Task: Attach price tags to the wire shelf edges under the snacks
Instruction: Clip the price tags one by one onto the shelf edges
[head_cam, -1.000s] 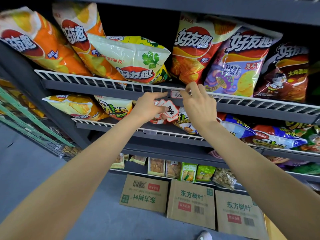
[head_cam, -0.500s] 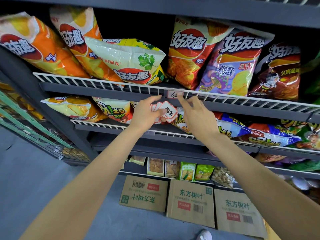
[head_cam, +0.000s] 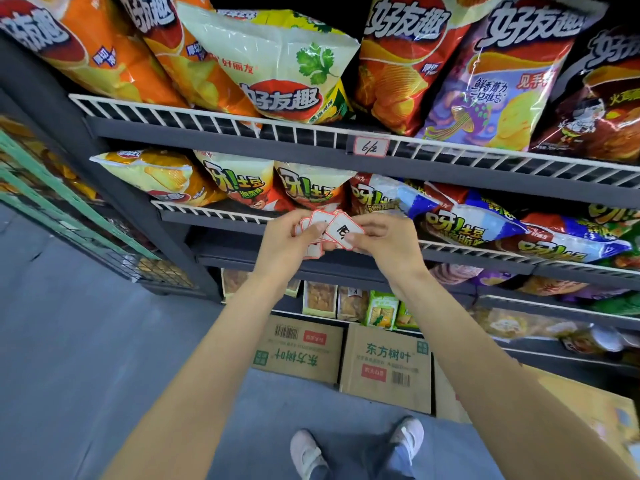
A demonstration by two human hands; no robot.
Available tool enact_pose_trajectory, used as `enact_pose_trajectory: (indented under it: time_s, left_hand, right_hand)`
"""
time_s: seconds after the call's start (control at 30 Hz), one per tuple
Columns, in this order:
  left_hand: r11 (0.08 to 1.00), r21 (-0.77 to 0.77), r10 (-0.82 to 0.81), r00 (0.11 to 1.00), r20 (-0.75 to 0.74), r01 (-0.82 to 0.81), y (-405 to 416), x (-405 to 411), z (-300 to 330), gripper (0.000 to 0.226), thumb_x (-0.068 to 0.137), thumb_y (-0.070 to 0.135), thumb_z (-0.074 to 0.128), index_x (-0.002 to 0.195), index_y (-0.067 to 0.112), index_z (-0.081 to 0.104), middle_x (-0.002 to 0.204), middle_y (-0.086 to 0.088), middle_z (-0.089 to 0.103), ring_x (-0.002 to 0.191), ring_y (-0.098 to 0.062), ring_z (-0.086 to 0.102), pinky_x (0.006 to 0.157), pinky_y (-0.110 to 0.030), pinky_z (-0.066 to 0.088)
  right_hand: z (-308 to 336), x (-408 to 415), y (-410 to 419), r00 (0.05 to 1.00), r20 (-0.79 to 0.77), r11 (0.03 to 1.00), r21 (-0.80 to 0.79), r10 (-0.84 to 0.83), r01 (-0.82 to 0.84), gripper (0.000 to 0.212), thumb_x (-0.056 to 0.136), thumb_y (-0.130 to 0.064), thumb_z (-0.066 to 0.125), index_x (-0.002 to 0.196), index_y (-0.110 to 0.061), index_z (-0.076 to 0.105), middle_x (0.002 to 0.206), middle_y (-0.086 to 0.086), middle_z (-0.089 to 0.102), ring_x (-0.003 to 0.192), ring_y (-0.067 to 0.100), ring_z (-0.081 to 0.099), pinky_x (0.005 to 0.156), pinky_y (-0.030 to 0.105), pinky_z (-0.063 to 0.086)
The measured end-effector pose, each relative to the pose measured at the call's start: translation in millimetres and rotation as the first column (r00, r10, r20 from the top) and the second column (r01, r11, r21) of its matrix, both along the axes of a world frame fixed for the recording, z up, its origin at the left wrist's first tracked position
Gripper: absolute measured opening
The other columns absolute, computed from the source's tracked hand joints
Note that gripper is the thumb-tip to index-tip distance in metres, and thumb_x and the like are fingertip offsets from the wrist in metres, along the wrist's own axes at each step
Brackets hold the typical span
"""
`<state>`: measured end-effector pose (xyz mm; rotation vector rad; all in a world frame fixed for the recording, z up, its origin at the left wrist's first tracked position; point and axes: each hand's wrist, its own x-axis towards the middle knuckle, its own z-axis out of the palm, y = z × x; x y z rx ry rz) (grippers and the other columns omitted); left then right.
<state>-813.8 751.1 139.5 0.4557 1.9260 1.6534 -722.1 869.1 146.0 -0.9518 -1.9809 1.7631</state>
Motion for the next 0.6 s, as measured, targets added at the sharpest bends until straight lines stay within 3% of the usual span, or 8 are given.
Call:
enact_pose_trajectory:
  time_s: [0.1, 0.3, 0.47, 0.6]
  left_hand:
    - [0.999, 0.028, 0.021, 0.996, 0.091, -0.023, -11, 2, -1, 0.013, 0.092, 0.006, 0.055, 0.102, 0.008, 0.064, 0.085, -0.006, 0.071, 0.064, -0.010, 0.069, 0.061, -0.020, 0.056]
    - [0.998, -0.003, 0.058, 0.988, 0.145, -0.058, -21, -2, -1, 0.016, 0.094, 0.008, 0.054, 0.105, 0.010, 0.065, 0.084, -0.003, 0.072, 0.065, -0.010, 0.069, 0.066, -0.021, 0.056]
    - [0.988, -0.018, 0.153, 0.973, 0.174, -0.152, -19, -6, 0, 0.014, 0.094, 0.009, 0.053, 0.104, 0.013, 0.063, 0.084, 0.000, 0.070, 0.063, -0.005, 0.069, 0.058, -0.013, 0.052]
    - [0.987, -0.007, 0.161, 0.971, 0.177, -0.162, -16, -7, 2, 0.014, 0.095, 0.009, 0.052, 0.100, 0.017, 0.063, 0.081, 0.004, 0.069, 0.061, -0.003, 0.068, 0.061, -0.013, 0.054]
  right_hand:
    - [-2, 0, -9, 1.000, -0.019, 0.998, -0.056, -0.022, 0.021, 0.023, 0.079, 0.007, 0.065, 0.089, -0.013, 0.069, 0.078, 0.003, 0.070, 0.066, 0.008, 0.065, 0.066, 0.018, 0.055]
    - [-2, -4, -14, 0.999, -0.020, 0.985, -0.168, -0.038, 0.034, 0.026, 0.084, 0.007, 0.061, 0.096, -0.016, 0.066, 0.084, -0.001, 0.070, 0.074, 0.008, 0.066, 0.068, 0.017, 0.054]
    - [-2, -4, -8, 0.995, -0.028, 0.981, -0.172, -0.097, 0.090, 0.025, 0.087, 0.003, 0.058, 0.103, -0.016, 0.063, 0.087, -0.003, 0.070, 0.081, 0.014, 0.068, 0.061, 0.014, 0.050]
    - [3, -4, -5, 0.998, -0.038, 0.992, -0.113, -0.059, 0.055, 0.025, 0.087, 0.002, 0.060, 0.107, -0.012, 0.063, 0.092, 0.001, 0.071, 0.082, 0.013, 0.068, 0.058, 0.010, 0.047]
